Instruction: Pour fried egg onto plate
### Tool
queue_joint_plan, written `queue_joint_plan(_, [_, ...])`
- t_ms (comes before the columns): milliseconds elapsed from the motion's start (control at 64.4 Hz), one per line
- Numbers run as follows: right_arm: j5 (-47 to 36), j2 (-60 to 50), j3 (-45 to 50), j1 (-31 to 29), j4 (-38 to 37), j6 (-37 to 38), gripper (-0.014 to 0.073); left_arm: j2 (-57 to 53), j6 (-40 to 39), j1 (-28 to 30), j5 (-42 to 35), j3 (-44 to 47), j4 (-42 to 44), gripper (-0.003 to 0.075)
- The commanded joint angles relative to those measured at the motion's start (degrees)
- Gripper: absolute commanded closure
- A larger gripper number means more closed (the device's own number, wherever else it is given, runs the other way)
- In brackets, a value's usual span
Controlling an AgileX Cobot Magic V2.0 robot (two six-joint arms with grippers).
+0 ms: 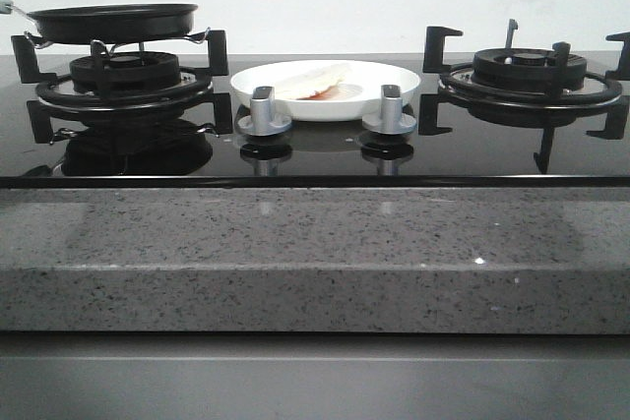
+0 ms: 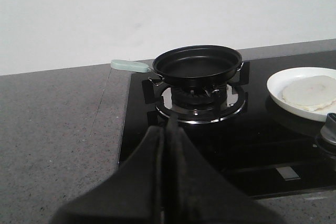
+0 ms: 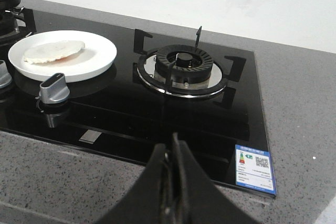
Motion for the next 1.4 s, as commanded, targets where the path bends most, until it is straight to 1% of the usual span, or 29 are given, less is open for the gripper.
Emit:
queue_joint_plan(0, [-5.0,0.7,-1.4,-0.4,0.0,-0.1,0.0661,0.5,-0.5,-0.4,-4.5,-1.4,-1.0,0.0739])
queue_joint_plan(1103, [-5.0,0.7,-1.4,-0.4,0.0,-0.1,0.0661,0.5,-0.5,-0.4,-4.5,-1.4,-1.0,0.0739])
queue_joint_plan(1227, [-5.0,0.7,-1.4,-0.4,0.0,-0.1,0.0661,0.5,-0.6,-0.4,-5.8,-1.1,-0.2,0.074])
queue_joint_plan(1258, [-5.0,0.7,-1.4,-0.4,0.0,-0.1,0.0661,0.5,-1.2,-0.4,-6.2,-1.1,0.9,0.074])
queue_joint_plan(1289, [-5.0,0.7,-1.4,-0.4,0.0,-0.1,0.0661,0.5,-3.7,-0.4,-6.5,-1.1,3.1,0.074])
queue_joint_plan(1383, [-5.0,0.7,-1.4,-0.4,0.0,-0.1,0.0661,0.5,-15.9,-0.4,-7.6,-1.1,12.6,0.074])
